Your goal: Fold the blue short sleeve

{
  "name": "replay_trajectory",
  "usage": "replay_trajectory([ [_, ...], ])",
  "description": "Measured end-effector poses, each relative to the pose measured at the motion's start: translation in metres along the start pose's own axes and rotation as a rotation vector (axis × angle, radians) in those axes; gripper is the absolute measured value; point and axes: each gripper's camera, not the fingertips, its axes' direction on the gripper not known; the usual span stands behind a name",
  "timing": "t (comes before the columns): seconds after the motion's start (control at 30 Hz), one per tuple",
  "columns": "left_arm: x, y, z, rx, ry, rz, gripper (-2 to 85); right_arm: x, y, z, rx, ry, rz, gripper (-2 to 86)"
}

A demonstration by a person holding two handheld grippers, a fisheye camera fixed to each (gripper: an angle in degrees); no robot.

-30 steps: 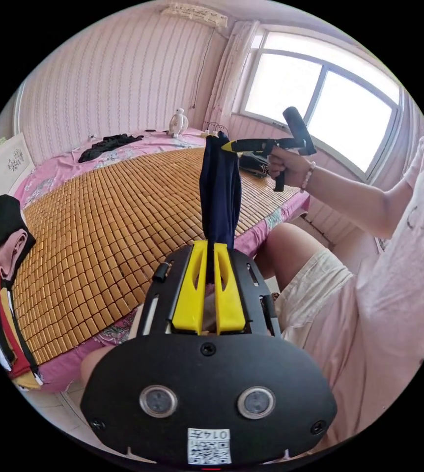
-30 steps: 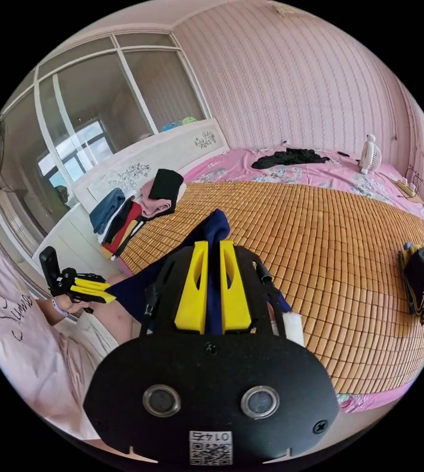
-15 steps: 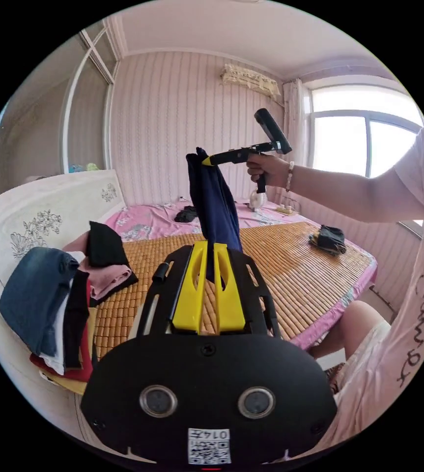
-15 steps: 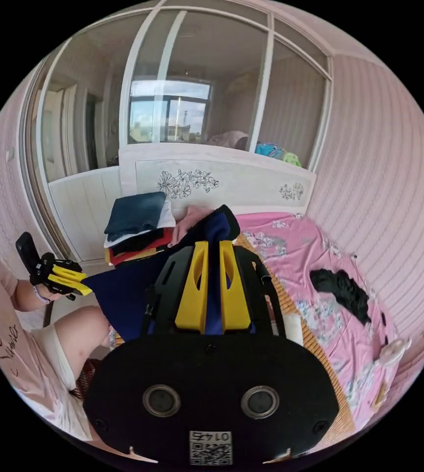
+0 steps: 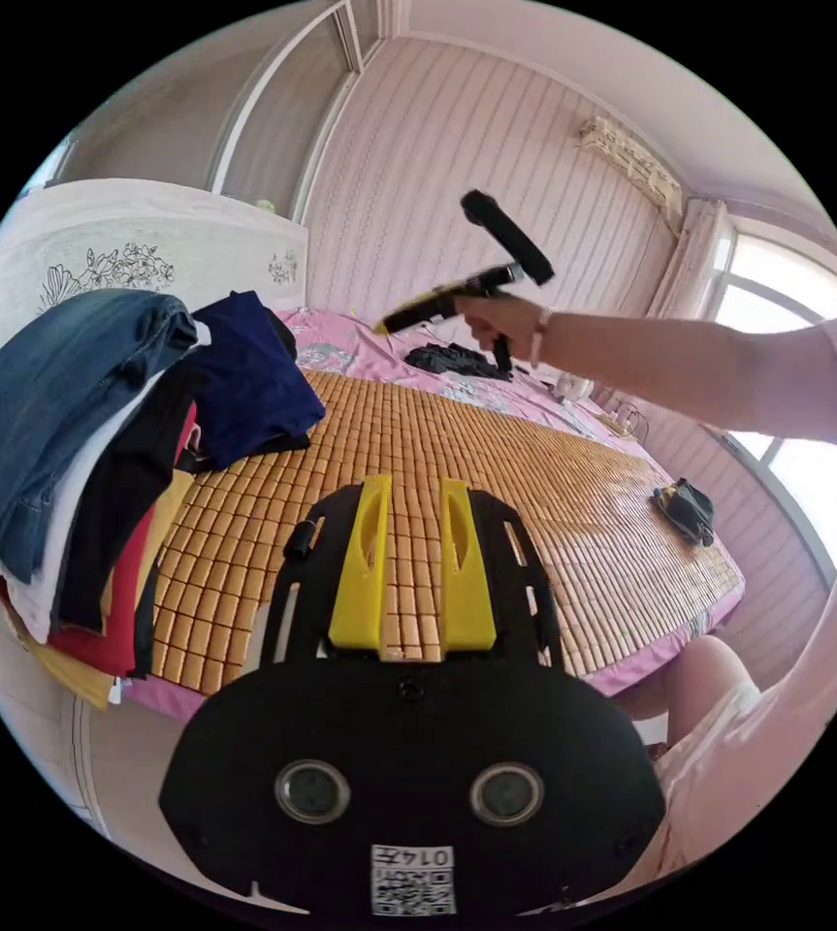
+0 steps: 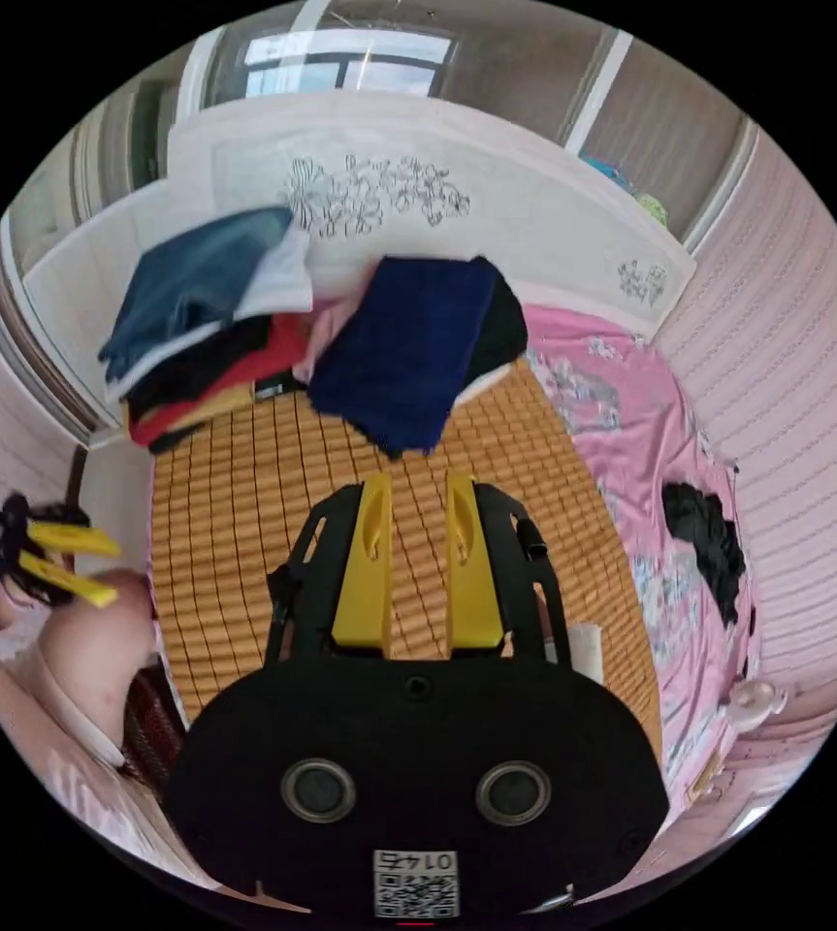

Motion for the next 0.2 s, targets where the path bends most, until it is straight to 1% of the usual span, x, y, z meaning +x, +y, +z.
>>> replay_trajectory([
  [0.03, 0.016, 0.009, 0.0, -0.007, 0.023, 0.013, 7.5, -0.005, 0.037, 0.0, -0.043, 0.005, 0.028, 8.0],
  [0.1, 0.043, 0.021, 0.003, -0.023, 0.068, 0.033, 6.7, -0.028, 0.185, -0.023, -0.179, 0.019, 0.192, 7.5],
  [0.13, 0.061, 0.027, 0.006, -0.03, 0.108, 0.046, 6.0, -0.034, 0.22, -0.034, -0.198, 0.023, 0.245, 7.3],
  [0.2, 0.09, 0.033, 0.015, -0.046, 0.179, 0.075, 5.1, -0.059, 0.347, -0.089, -0.24, 0.023, 0.512, 6.1],
])
